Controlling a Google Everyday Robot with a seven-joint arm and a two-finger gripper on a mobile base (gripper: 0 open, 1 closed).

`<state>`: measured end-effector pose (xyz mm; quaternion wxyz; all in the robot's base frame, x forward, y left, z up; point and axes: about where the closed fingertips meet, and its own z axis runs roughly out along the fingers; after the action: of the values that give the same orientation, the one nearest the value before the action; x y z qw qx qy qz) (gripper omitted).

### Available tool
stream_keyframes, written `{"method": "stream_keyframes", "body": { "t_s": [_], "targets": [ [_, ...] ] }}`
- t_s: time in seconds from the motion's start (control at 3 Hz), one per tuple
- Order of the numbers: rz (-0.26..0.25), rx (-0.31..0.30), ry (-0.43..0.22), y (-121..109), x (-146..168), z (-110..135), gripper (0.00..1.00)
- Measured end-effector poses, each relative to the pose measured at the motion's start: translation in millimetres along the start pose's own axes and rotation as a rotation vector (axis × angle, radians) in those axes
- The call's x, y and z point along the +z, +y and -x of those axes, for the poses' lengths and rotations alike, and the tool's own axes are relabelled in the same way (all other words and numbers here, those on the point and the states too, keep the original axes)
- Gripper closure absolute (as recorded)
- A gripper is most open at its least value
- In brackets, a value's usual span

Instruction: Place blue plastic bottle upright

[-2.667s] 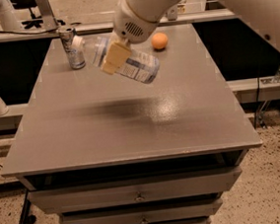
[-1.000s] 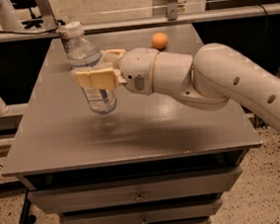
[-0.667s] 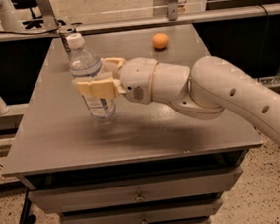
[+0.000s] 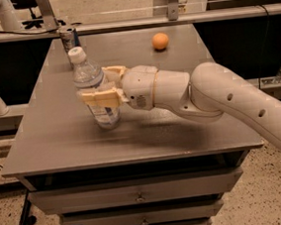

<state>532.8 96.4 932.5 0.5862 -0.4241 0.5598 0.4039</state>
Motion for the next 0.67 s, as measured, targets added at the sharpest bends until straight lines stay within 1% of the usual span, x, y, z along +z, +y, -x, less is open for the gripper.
{"method": "stream_keyframes", "body": {
  "t_s": [0.33, 0.67],
  "targets": [
    [0.016, 0.018, 0.010, 4.1, 0.2, -12.3, 0.59],
    [0.018, 0.021, 0.013, 4.6, 0.0, -12.6, 0.36]
  ]
}}
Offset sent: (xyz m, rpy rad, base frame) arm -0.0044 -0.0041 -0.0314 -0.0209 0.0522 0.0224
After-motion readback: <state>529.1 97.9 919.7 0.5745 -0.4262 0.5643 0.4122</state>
